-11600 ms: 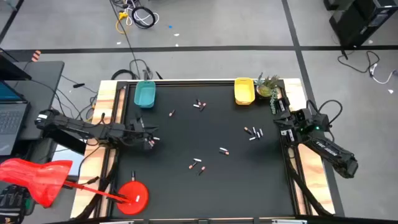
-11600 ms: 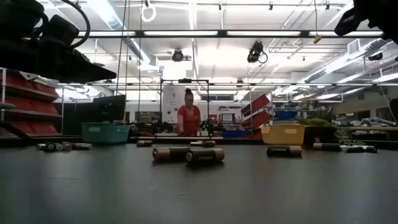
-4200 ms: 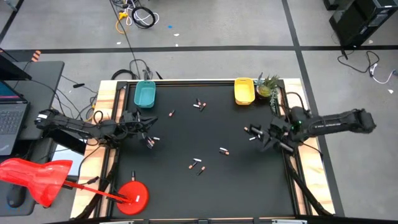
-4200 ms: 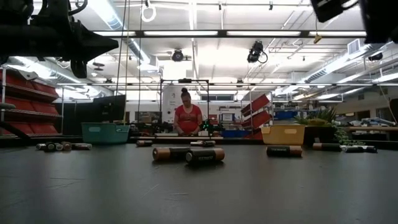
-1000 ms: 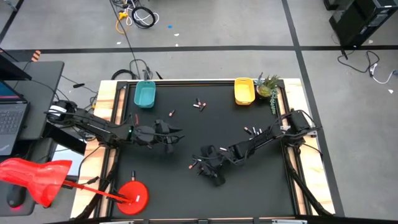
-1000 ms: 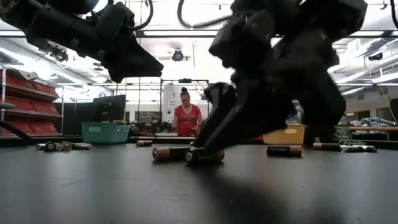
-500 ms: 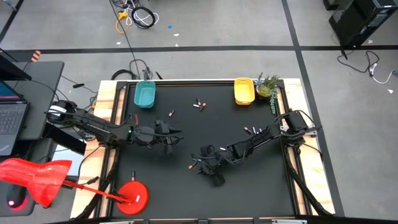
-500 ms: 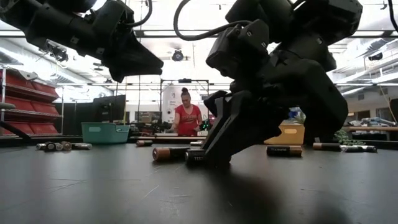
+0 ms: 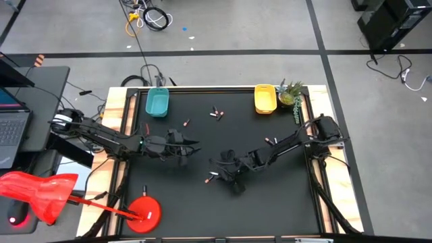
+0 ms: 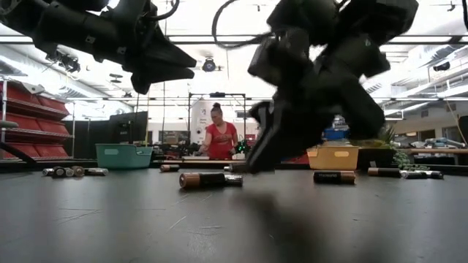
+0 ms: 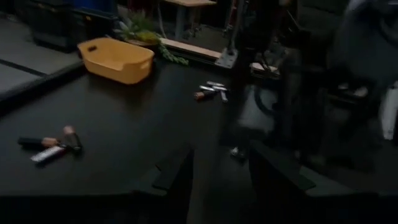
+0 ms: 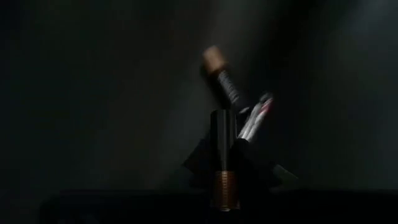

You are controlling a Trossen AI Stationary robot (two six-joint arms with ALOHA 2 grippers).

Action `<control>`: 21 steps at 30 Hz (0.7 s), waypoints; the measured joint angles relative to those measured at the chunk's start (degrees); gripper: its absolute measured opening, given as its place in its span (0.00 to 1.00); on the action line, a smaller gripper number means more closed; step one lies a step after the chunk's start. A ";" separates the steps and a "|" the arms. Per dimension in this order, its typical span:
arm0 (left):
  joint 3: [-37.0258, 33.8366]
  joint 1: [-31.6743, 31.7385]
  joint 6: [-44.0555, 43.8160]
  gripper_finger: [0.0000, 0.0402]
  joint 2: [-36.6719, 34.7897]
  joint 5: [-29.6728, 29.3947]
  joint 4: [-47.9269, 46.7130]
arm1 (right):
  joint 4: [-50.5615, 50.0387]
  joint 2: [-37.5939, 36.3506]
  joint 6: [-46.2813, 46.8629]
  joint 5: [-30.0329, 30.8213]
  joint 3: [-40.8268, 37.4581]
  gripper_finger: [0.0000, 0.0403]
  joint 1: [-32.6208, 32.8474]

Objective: Sort batteries
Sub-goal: Put the black battery into the yellow bin

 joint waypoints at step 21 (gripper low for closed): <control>0.00 -0.11 -2.83 0.39 0.90 -2.29 0.62 | -17.54 -22.34 -4.86 11.58 -5.31 0.12 -10.79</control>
